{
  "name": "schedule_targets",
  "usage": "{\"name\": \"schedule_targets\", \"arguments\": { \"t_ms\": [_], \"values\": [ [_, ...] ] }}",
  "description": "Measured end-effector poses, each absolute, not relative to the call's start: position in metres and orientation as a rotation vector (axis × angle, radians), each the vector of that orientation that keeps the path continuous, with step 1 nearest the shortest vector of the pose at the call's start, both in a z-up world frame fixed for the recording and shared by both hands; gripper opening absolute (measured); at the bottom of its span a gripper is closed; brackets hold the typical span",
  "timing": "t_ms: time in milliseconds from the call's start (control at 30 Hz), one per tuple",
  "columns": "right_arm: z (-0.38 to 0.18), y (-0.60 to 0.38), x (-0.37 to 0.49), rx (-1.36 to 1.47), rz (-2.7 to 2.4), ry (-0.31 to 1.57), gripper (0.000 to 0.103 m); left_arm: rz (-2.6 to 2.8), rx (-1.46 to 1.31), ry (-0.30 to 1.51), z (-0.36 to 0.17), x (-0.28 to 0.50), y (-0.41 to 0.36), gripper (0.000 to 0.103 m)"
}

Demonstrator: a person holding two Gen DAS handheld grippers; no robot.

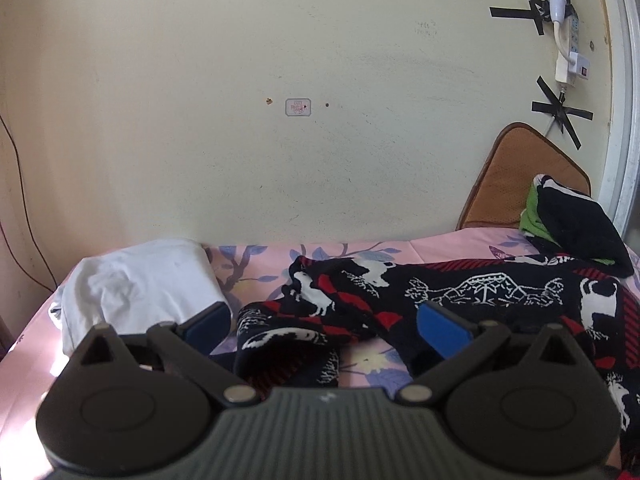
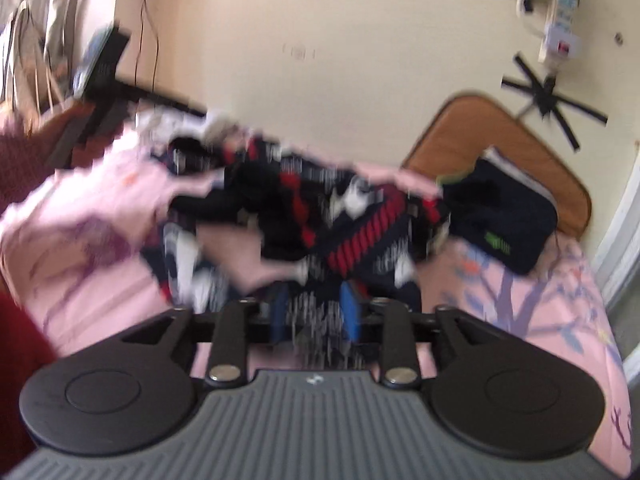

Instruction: Fold small clothes

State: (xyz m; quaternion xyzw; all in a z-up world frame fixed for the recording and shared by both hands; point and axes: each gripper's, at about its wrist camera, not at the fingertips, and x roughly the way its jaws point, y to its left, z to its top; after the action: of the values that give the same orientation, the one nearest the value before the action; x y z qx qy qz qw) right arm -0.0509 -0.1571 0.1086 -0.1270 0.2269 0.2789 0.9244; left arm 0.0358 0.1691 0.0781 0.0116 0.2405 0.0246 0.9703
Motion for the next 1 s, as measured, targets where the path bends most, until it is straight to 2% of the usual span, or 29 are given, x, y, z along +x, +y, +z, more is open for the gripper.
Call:
{"name": "schedule_targets", "arguments": {
  "t_ms": [167,333,367,433,500,667,833,1000],
  "values": [
    [0.116,-0.122,-0.016,-0.184,0.702,0.373,0.06,0.087,-0.003,0.486,0.086,0.008,0.185,0.103],
    [0.079,-0.081,0.035,-0.389,0.691,0.381,0.06,0.1,-0.021,0.507,0.091,-0.011,0.195,0.103],
    [0.069,-0.074,0.042,-0.425,0.661,0.395,0.058,0.084,-0.047,0.523,0.091,-0.013,0.196,0.103],
    [0.059,-0.066,0.061,-0.434,0.625,0.455,0.005,0.021,-0.109,0.55,0.089,-0.018,0.193,0.103],
    [0.065,-0.078,0.069,-0.296,0.651,0.521,0.007,-0.067,-0.177,0.561,0.085,-0.025,0.182,0.103],
    [0.112,-0.102,0.028,-0.041,0.866,0.5,0.007,-0.395,-0.48,0.57,0.071,-0.035,0.155,0.103],
    [0.137,-0.11,-0.013,0.001,1.031,0.464,0.007,-0.591,-0.838,0.593,0.037,-0.037,0.155,0.103],
    [0.137,-0.094,-0.027,0.014,1.121,0.516,0.007,-0.551,-0.958,0.652,0.011,-0.036,0.157,0.103]
  ]
}}
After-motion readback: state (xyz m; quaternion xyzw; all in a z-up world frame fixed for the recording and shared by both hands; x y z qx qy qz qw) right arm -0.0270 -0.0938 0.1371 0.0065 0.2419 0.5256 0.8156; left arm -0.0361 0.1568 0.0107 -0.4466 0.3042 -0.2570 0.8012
